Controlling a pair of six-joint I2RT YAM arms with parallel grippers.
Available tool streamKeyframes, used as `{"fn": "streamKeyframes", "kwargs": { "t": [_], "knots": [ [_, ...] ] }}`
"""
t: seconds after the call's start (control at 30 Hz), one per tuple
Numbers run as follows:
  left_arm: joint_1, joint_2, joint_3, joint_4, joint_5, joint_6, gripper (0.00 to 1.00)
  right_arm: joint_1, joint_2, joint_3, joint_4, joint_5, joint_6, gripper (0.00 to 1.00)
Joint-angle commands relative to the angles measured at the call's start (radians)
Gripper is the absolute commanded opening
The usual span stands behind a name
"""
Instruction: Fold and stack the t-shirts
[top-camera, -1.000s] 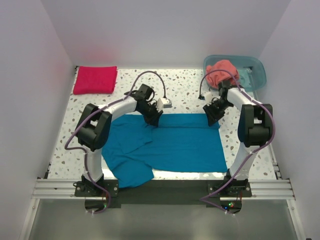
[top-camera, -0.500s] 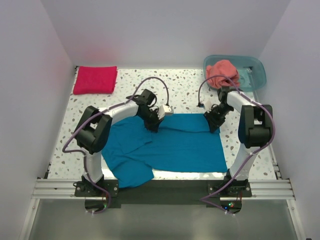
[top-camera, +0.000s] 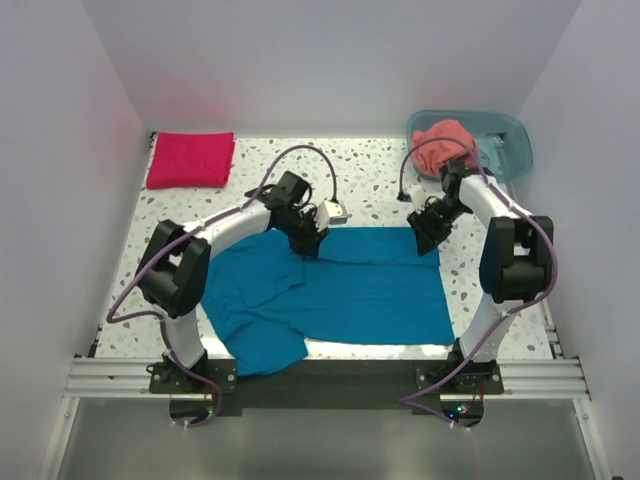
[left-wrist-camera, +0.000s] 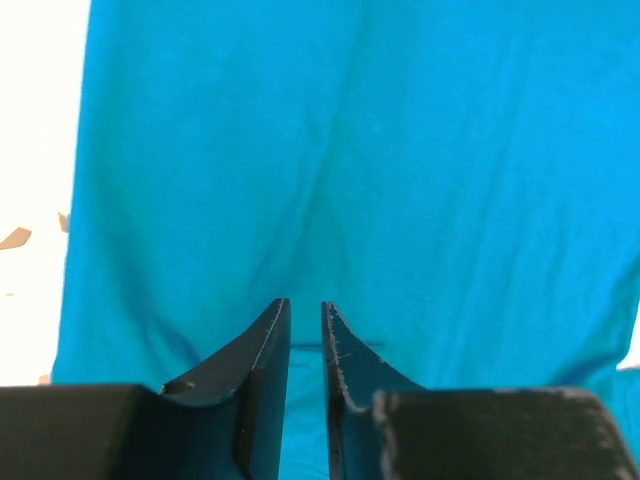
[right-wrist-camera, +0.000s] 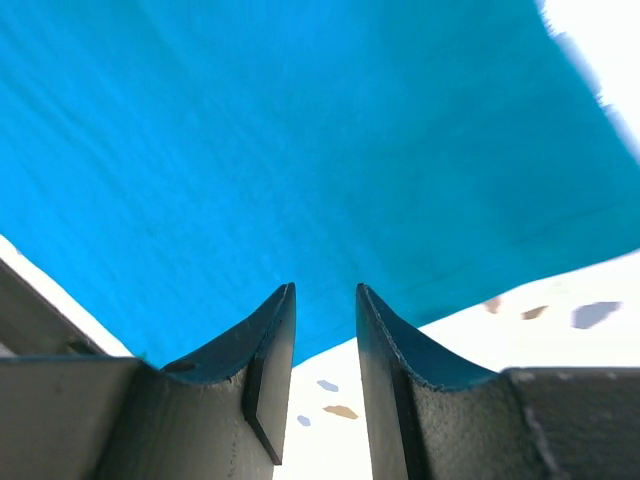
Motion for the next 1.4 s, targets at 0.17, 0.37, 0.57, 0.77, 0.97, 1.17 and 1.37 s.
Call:
{"fn": "streamKeyframes", "kwargs": {
  "t": [0.17, 0.37, 0.57, 0.77, 0.97, 1.17, 1.37],
  "knots": [
    [0.024, 0.111, 0.052, 0.018, -0.122, -0.080, 0.24, 0.007, 0.012, 0.075, 0.124, 0.000, 0.180, 0.33],
    [0.023, 0.115, 0.021, -0.035, -0.154, -0.037, 0.25, 0.021, 0.064, 0.033, 0.169, 0.084, 0.197, 0.32],
    [0.049, -0.084, -0.046, -0.057, -0.220, -0.025, 0.41, 0.023, 0.036, 0.032, 0.158, 0.109, 0.180, 0.31],
    [0.211, -0.230, -0.086, -0.173, -0.225, -0.021, 0.45, 0.044, -0.007, 0.053, 0.172, 0.124, 0.205, 0.31],
    [0.400, -0.194, -0.150, -0.230, -0.286, 0.021, 0.43, 0.111, 0.004, 0.015, 0.216, 0.204, 0.226, 0.30],
    [0.454, -0.149, -0.172, -0.218, -0.354, 0.044, 0.42, 0.141, 0.038, -0.014, 0.218, 0.285, 0.220, 0.30],
    [0.454, -0.030, -0.166, -0.157, -0.363, 0.012, 0.39, 0.141, 0.111, -0.018, 0.264, 0.393, 0.217, 0.28]
  ]
}}
